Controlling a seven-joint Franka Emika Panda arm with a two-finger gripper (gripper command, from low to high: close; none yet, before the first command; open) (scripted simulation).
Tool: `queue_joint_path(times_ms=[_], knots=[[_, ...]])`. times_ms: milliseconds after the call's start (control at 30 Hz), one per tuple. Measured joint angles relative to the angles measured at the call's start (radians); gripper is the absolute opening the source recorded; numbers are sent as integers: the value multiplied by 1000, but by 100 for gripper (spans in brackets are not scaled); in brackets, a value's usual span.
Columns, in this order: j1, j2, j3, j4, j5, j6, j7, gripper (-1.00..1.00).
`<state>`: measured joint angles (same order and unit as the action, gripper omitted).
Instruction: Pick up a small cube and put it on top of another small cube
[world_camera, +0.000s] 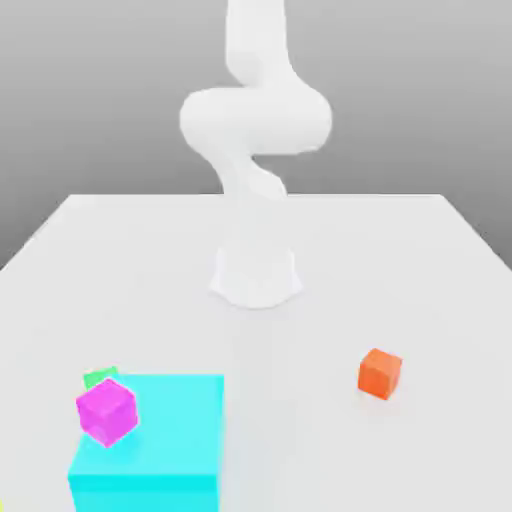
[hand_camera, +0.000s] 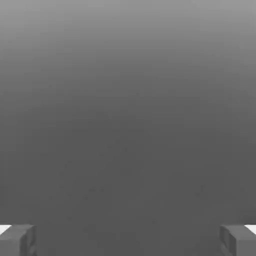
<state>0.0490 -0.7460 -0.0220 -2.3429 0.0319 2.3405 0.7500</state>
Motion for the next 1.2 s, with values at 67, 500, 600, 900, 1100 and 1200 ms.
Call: queue_joint_path(times_ms=[67, 500, 600, 900, 1100, 1200], knots=[[43, 47, -17, -36, 24, 34, -40, 0], [278, 343, -28, -256, 157, 238, -274, 0], [324, 409, -12, -307, 176, 286, -319, 0], [423, 596, 66, -462, 166, 436, -403, 0], [446, 702, 117, -564, 16, 539, -358, 0], [440, 744, 114, -565, -38, 574, -333, 0]])
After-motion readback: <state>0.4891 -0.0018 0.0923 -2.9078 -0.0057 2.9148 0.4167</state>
